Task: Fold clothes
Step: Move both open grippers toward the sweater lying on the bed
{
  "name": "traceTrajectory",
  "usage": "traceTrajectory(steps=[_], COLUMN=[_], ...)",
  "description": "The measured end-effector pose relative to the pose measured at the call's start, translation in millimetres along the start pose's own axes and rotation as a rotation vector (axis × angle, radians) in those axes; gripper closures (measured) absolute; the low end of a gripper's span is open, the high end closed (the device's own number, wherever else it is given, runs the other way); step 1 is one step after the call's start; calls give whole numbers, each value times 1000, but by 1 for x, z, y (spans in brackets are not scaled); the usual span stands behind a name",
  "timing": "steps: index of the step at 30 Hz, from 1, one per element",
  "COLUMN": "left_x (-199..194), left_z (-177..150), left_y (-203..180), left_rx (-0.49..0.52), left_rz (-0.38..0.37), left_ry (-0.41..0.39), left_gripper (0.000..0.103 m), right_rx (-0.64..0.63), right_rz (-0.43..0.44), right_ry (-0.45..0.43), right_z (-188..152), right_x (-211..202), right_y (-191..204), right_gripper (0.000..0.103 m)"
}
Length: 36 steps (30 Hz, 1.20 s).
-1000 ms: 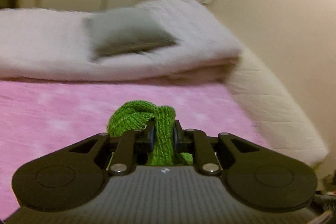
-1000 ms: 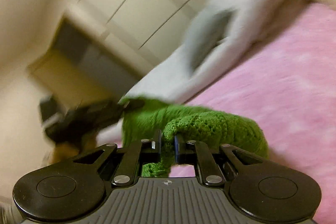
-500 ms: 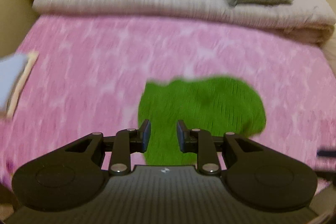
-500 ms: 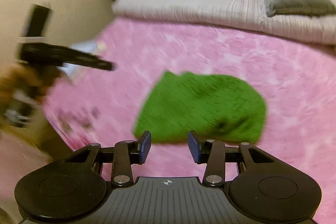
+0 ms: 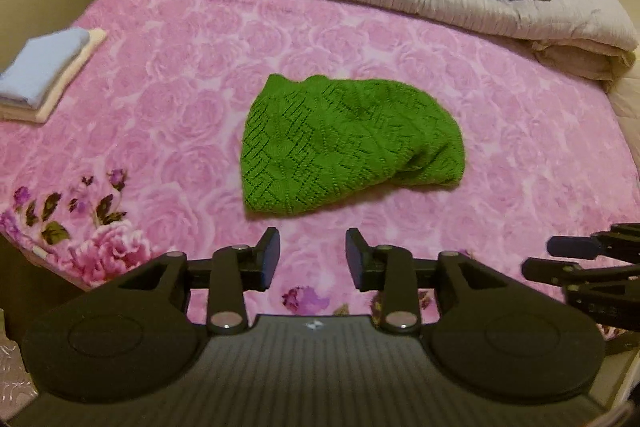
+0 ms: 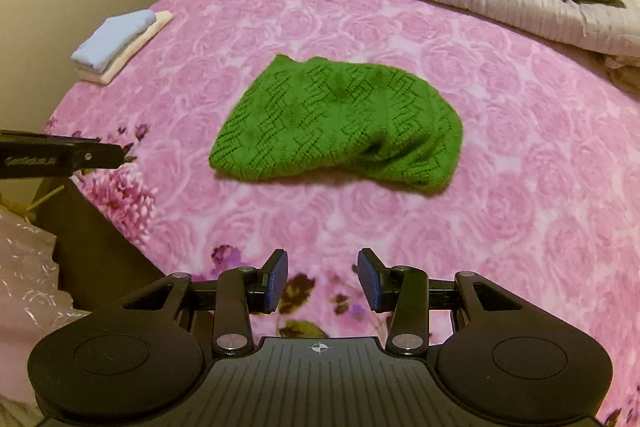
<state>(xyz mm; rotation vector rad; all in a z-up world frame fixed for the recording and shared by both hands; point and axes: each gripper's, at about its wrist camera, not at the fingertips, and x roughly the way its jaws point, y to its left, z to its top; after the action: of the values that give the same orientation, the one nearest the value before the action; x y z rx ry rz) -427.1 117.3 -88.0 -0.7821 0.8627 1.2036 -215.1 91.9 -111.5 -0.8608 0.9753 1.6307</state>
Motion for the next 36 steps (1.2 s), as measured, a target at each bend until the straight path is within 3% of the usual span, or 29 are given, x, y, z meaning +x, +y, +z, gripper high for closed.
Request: traceTrajectory(steps=[9, 16, 28, 36], left_x=[-35, -56, -68, -66], left_z=[-53, -76, -86, -86], left_y=[-39, -60, -79, -64], left_rx=[20, 44, 103, 70], left_rz=[0, 4, 1, 1], left_ry=[-18, -28, -34, -37], left_gripper=[67, 66, 65, 64], right_rx=[37, 60, 86, 61], right_rz=[0, -3, -17, -18], right_ry=[-41, -59, -114, -116], right_z=[-49, -76, -90, -80], right_x=[-36, -57, -84, -82], right_y=[-7, -19, -25, -17], right_gripper=[60, 60, 60, 59])
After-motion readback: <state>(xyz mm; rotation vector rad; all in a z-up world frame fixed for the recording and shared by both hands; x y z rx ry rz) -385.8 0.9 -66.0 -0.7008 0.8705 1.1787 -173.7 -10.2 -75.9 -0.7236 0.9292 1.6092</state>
